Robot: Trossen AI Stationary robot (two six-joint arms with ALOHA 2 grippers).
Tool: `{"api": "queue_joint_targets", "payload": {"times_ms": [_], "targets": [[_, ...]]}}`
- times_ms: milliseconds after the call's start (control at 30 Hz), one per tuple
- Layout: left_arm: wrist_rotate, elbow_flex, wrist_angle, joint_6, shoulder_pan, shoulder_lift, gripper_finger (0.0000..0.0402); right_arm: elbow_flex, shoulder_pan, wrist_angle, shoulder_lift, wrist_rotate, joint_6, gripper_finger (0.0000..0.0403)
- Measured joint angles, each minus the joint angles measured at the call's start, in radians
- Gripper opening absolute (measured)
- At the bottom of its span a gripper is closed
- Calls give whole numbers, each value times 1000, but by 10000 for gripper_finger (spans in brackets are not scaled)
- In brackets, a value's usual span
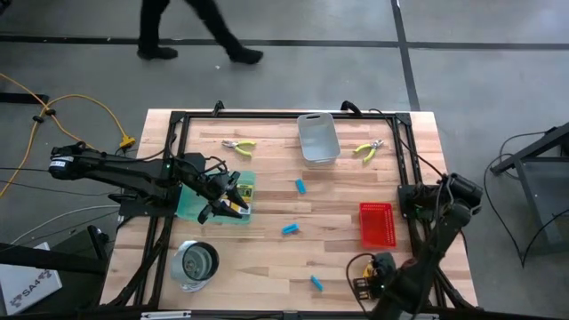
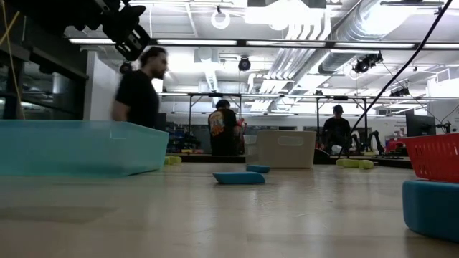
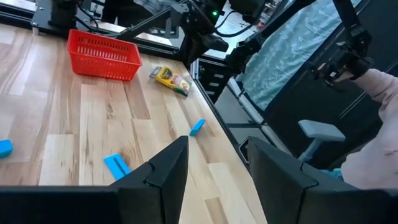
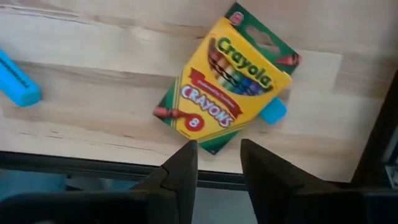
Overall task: Pick & Place School Supplies
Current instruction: Put the crayon box into the green bin
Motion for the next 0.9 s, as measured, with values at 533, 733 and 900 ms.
{"api": "queue_joint_targets", "payload": {"times_ms": [533, 733, 900], "targets": [[0, 0, 0, -3, 0, 0, 163, -2, 46, -8, 73, 166, -20, 114], [-1, 0, 0, -37, 0, 0, 163, -2, 74, 1, 73, 178, -55, 114], [-1, 0, 1, -56, 0, 0, 163, -2, 117, 2, 73, 211, -25, 114]]}}
